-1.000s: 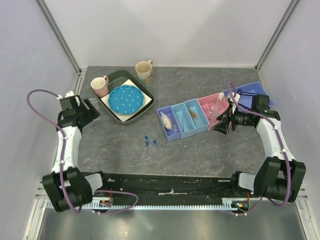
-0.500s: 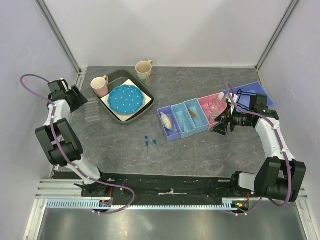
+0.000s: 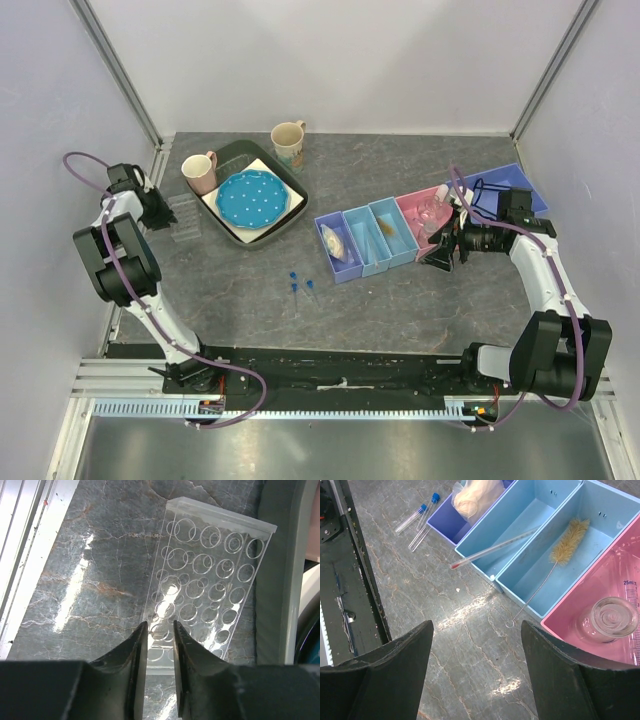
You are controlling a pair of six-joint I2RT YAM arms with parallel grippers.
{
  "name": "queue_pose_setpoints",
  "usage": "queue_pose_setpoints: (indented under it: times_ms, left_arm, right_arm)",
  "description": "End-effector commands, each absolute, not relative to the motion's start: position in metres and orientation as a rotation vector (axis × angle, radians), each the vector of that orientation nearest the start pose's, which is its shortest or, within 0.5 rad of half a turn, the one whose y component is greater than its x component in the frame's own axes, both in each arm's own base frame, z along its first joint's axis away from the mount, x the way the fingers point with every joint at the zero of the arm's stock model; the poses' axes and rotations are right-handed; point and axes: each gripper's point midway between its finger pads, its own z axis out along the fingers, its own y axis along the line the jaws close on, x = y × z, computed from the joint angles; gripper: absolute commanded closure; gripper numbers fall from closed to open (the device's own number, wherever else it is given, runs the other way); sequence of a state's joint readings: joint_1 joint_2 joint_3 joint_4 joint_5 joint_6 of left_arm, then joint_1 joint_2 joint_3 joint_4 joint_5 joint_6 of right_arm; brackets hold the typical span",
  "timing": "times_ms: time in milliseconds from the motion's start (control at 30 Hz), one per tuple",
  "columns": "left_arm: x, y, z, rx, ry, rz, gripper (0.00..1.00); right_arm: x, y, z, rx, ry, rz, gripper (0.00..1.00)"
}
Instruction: Organize the chemistry lab equipment
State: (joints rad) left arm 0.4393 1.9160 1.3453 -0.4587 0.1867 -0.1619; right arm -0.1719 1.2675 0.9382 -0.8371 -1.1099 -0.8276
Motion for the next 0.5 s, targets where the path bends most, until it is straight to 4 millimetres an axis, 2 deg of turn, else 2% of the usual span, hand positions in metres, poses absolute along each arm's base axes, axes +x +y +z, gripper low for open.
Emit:
queue_pose_setpoints:
  times_ms: [0,67,200,300,433,467]
  left_arm:
    - [0.416,0.154,0.049,-0.661,2.507,-0.140,0.73]
    - [0.413,0.152,0.048,-0.673,2.514,-0.151,0.78]
    - [0.395,0.141,0.041,-0.719,2.540,-0.177,0.84]
    - [0.384,0.132,0.045,-0.774,2.529,-0.209,0.88]
    - [0.350,0.108,0.034,-0.860,2.566,-0.267,0.92]
    - [0.346,0.105,0.041,-0.878,2.545,-0.267,0.92]
  right_arm:
    - [0.266,0.105,0.184,-0.984,1.821,0.929,0.22]
    - [0.265,0.106,0.185,-0.989,1.819,0.930,0.22]
    - [0.265,0.107,0.186,-0.993,1.817,0.931,0.22]
    - [0.263,0.108,0.187,-0.999,1.810,0.933,0.21]
    - [0.262,0.111,0.189,-1.015,1.799,0.933,0.21]
    - [0.261,0.111,0.190,-1.018,1.793,0.934,0.21]
